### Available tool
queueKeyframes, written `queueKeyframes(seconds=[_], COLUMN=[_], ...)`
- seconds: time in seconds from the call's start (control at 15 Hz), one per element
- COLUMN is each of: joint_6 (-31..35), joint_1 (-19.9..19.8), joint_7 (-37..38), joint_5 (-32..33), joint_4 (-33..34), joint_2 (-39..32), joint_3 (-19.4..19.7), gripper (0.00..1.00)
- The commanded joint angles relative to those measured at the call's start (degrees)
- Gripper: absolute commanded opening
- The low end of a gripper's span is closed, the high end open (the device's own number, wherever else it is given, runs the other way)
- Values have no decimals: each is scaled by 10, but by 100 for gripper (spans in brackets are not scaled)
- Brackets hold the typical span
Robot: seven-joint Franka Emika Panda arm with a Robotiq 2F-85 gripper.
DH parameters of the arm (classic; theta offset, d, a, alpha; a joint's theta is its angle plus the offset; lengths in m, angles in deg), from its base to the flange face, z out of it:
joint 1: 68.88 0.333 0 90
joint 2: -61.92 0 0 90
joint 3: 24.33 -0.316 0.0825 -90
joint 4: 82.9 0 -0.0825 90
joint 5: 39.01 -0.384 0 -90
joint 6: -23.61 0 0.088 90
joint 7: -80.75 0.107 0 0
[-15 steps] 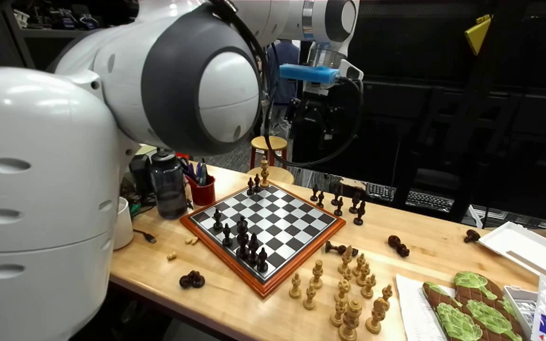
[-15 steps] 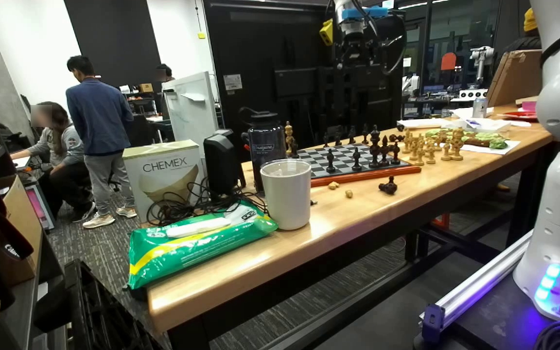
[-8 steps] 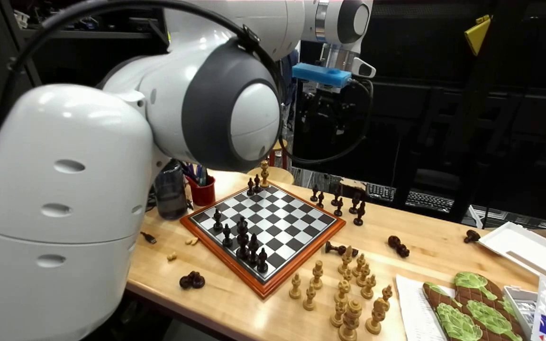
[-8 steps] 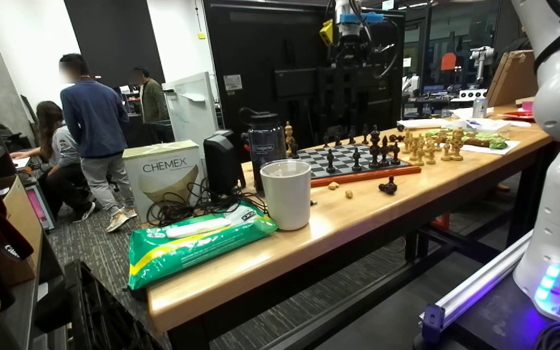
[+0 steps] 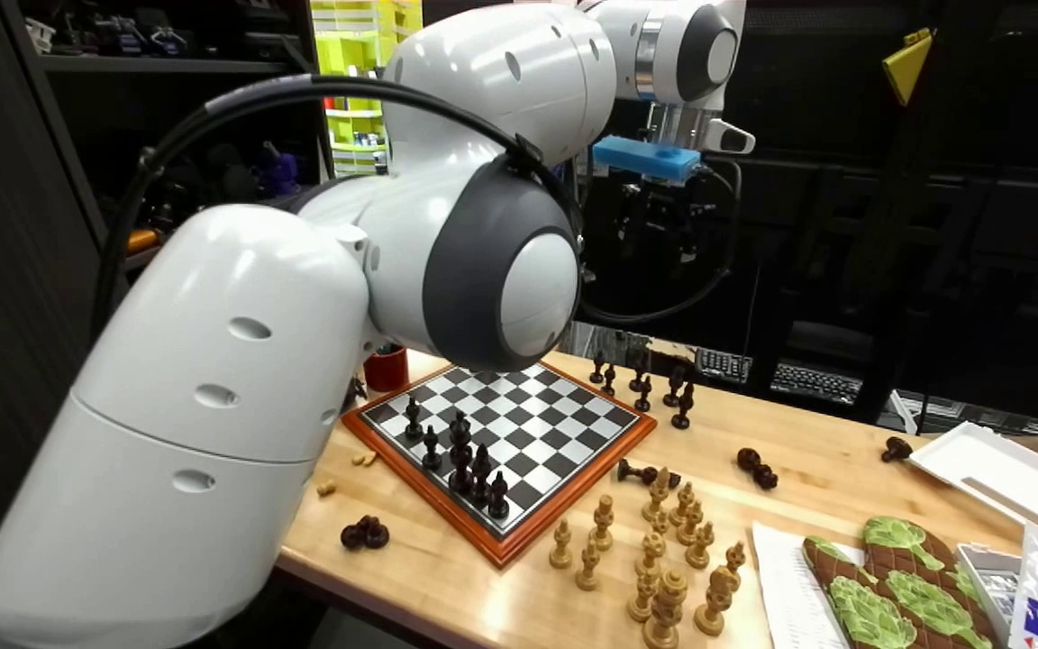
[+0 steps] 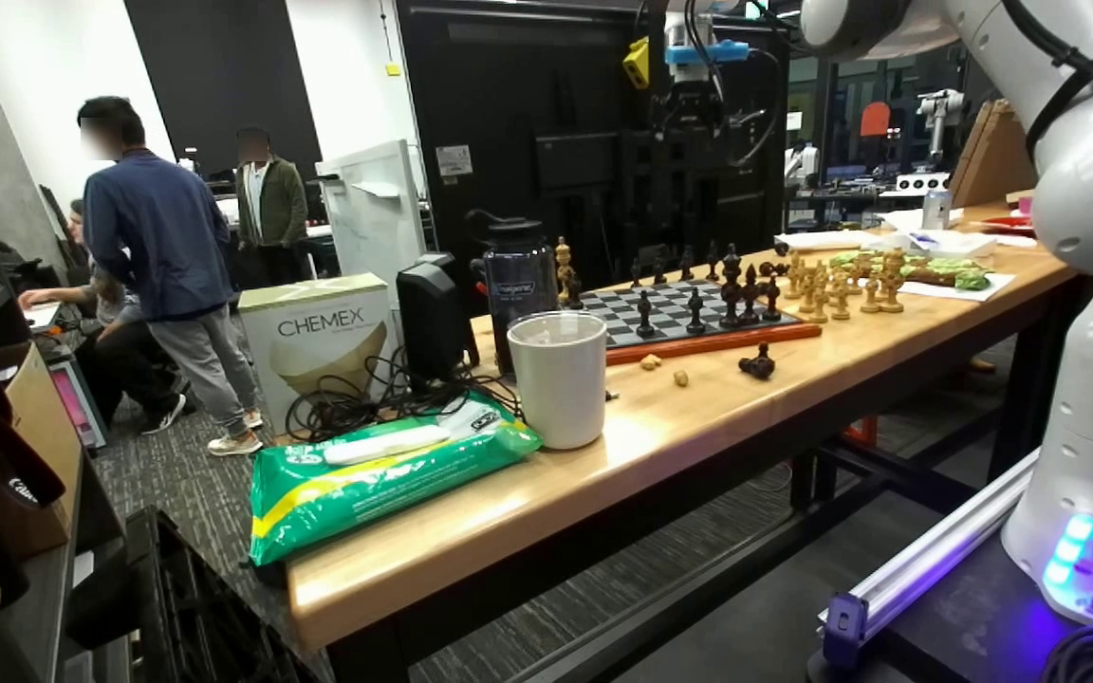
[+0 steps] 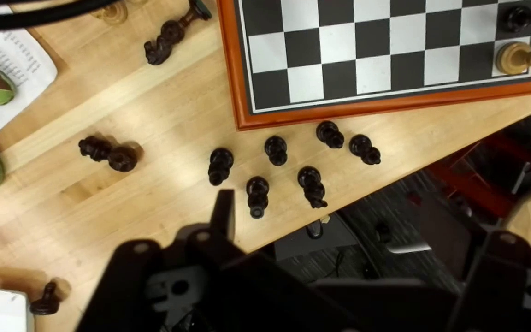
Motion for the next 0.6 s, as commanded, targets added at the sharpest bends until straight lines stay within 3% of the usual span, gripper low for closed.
queueKeyframes(seconds=[0.0, 0.53], joint_6=[-22, -35], joint_1=[-2, -28], joint_7=[33, 42], joint_5=[9, -6], joint_4=[62, 93], joint_2=[-42, -78], joint_3=[11, 9], gripper=[100, 100])
